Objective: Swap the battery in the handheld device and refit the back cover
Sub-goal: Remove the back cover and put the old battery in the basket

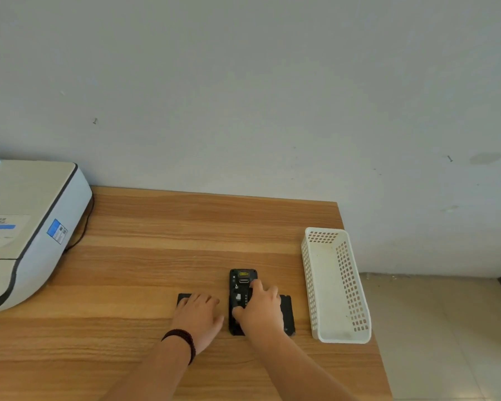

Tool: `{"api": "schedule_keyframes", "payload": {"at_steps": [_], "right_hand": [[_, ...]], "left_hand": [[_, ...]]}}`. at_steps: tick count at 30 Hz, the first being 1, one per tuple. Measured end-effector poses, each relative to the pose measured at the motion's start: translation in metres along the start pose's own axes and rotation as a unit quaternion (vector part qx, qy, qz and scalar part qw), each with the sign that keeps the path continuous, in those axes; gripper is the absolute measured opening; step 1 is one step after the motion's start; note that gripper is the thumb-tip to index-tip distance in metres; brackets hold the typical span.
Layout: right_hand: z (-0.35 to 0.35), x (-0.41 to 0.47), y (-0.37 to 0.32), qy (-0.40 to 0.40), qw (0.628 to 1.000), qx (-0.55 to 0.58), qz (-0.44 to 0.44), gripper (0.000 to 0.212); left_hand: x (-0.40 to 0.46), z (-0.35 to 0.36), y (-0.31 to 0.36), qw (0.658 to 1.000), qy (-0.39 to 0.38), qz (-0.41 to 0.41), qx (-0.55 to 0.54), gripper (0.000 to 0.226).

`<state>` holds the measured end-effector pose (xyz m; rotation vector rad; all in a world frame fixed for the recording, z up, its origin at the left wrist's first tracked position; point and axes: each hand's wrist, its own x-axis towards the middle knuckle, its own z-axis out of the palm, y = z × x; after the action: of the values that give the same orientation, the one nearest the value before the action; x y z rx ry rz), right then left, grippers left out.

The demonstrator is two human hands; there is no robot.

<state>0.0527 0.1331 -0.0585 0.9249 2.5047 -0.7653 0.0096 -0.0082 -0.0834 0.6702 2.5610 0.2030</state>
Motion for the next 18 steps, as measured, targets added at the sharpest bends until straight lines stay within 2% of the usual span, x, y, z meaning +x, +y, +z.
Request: {"api": "schedule_keyframes", "payload": {"at_steps": [3,9,18], "right_hand": [[-0.032,0.0,0.011,0.042,0.998,0.036,-0.011,0.056],[-0.106,0.013,0.057,0.145,0.987,0.068,0.031,0.061],[-0.117,0.036,0.11,0.132,0.987,0.047,0.077,0.064]], "left_hand": [[0.003,-0.004,0.006,1.0,-0.002,0.009,0.018,0.043],[0.008,-0.006,0.021,0.999,-0.006,0.027,0.019,0.04],[0.009,-0.002,0.028,0.999,-0.008,0.018,0.03,0.041]]}}
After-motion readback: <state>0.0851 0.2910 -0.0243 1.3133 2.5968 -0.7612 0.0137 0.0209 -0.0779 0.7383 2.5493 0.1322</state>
